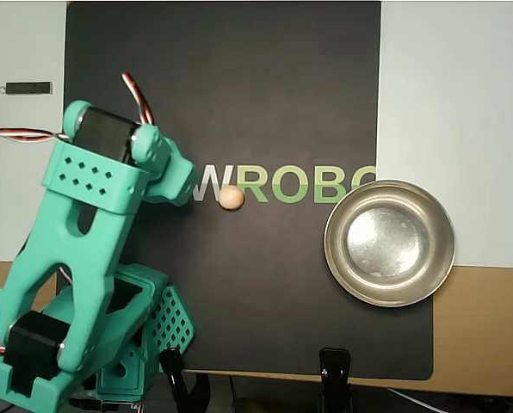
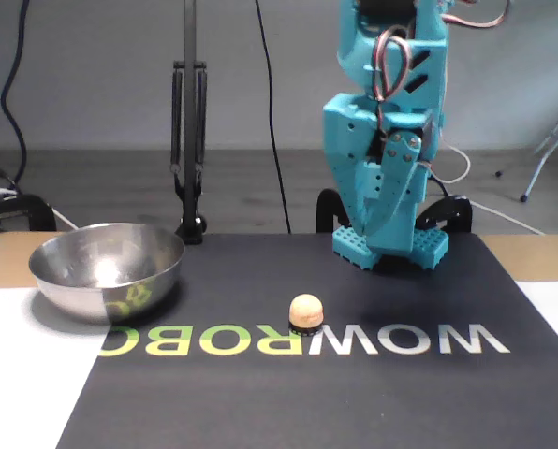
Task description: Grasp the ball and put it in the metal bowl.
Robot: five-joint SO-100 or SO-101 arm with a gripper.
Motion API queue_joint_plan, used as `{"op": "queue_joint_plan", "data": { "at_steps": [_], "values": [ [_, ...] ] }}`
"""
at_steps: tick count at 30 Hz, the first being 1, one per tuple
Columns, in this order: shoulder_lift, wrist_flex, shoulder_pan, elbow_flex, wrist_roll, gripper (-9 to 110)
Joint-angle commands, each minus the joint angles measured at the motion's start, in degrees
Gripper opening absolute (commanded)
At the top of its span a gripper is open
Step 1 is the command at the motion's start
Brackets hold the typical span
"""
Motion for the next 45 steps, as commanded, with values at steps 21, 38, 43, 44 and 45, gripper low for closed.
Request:
{"op": "queue_joint_plan", "data": {
  "at_steps": [21, 38, 43, 44, 45],
  "values": [
    [10.5, -15.8, 6.8, 17.3, -9.5, 0],
    [14.9, -28.5, 11.3, 26.6, -9.9, 0],
    [14.9, -28.5, 11.4, 26.6, -9.9, 0],
    [14.9, -28.5, 11.4, 26.6, -9.9, 0],
    [14.9, -28.5, 11.4, 26.6, -9.9, 0]
  ]
}}
